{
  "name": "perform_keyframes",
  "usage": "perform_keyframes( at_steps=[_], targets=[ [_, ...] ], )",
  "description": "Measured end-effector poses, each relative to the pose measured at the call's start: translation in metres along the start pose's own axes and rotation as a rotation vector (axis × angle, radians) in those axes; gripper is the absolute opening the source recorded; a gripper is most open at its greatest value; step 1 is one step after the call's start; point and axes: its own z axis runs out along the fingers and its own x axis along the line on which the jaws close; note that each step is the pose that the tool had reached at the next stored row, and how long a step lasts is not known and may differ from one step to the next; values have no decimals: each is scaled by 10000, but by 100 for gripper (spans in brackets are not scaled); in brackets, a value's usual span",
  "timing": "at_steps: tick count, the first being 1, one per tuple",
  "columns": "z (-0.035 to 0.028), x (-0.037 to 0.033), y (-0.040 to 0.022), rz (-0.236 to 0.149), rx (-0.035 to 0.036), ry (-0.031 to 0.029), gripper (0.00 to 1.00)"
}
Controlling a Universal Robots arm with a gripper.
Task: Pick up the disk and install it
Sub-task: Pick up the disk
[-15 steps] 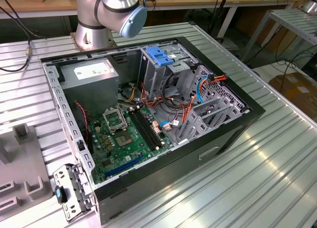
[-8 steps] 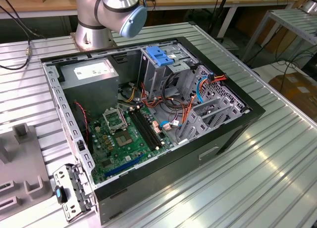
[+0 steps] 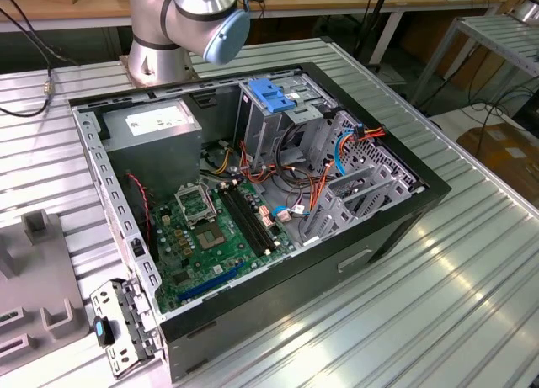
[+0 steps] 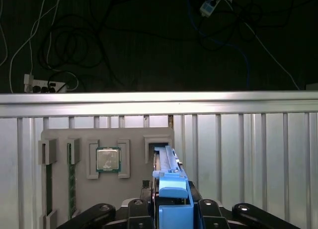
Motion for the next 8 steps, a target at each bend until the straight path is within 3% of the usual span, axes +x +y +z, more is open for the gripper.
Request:
perform_keyframes(
  at_steps=[8],
  targets=[
    [-39,-1,0,-1,-3,4,37]
  ],
)
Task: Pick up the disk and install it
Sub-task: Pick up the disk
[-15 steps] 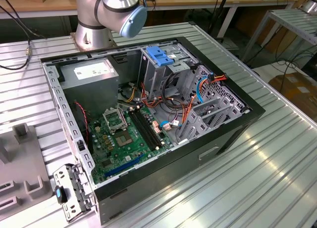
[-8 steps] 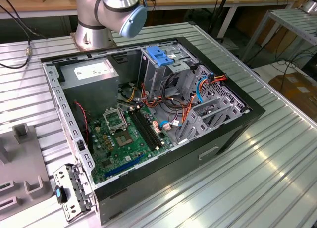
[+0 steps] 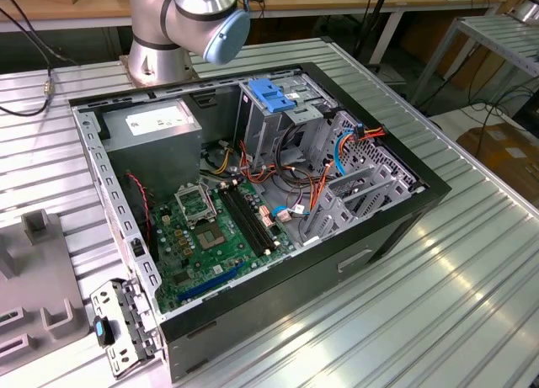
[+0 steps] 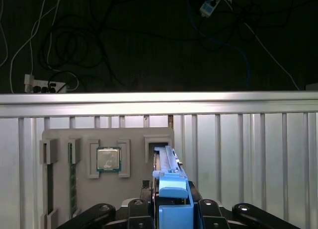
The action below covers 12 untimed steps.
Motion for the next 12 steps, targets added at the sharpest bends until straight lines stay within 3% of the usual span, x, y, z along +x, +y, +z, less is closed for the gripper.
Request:
perform_keyframes(
  at_steps=[12],
  targets=[
    [-145,-6,2,1,2,17,37]
  ],
)
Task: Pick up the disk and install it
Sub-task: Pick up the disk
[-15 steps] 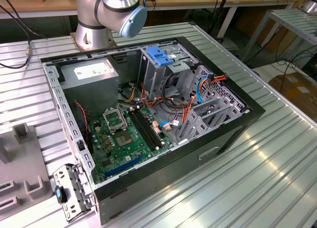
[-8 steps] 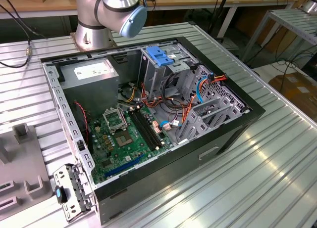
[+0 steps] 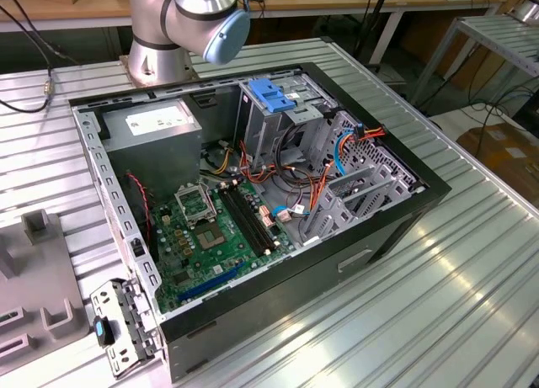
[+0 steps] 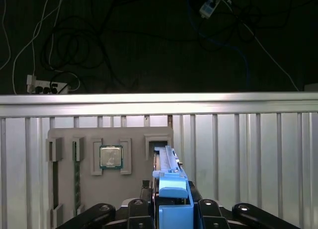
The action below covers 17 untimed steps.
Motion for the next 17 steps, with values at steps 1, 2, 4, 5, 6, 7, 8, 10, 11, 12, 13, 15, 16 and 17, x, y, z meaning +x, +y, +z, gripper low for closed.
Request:
perform_keyframes(
  at_steps=[1,2,4,5,6,7,8,10,11,12,13,15,16,17],
  targets=[
    [0,0,0,0,0,0,37],
    [0,0,0,0,1,0,37],
    [-1,0,0,0,-1,0,37],
    [-3,0,1,1,-2,-8,37],
    [-6,0,1,1,-3,-13,37],
    [-8,0,1,0,-2,-17,37],
    [-12,-1,0,0,-1,-21,37],
    [-35,-2,0,0,-3,-25,37],
    [-47,-2,0,0,-3,-27,37],
    [-56,-2,1,0,-2,-28,37],
    [-68,-3,1,0,-2,-29,37],
    [-93,-4,1,0,-3,-30,37],
    [-111,-5,1,0,-4,-29,37],
    [-130,-6,1,0,-7,-31,37]
  ],
)
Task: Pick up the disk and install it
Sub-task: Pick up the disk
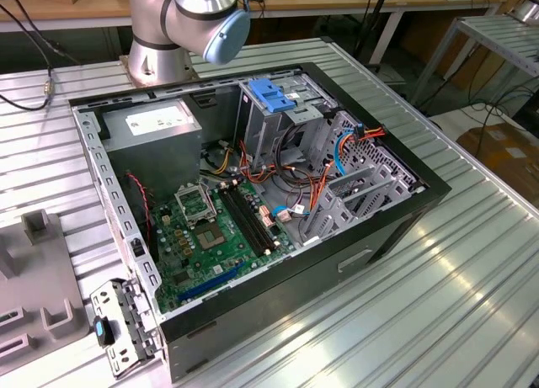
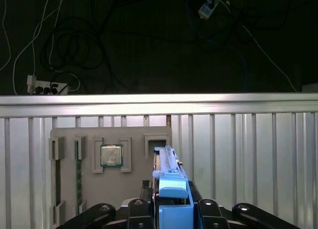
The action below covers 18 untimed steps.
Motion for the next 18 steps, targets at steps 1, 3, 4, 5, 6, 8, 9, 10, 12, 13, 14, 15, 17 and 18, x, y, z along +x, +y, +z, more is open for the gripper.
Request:
perform_keyframes(
  at_steps=[1,3,4,5,6,8,9,10,12,13,14,15,17,18],
  targets=[
    [-12,0,0,-1,-1,0,37],
    [-32,-1,0,-1,-2,-2,37],
    [-42,-2,1,0,-3,-1,37],
    [-55,-2,1,0,-4,-1,37],
    [-71,-3,1,0,-6,-1,37],
    [-99,-4,1,0,-8,-1,37],
    [-115,-5,2,0,-9,-1,37],
    [-126,-5,2,0,-9,-1,37],
    [-150,-7,2,0,-12,-1,37],
    [-161,-7,2,0,-12,-1,37],
    [-174,-8,2,0,-14,-1,37],
    [-190,-8,2,0,-16,0,37],
    [-226,-10,2,0,-22,-1,37],
    [-245,-11,3,0,-23,-1,37]
  ],
)
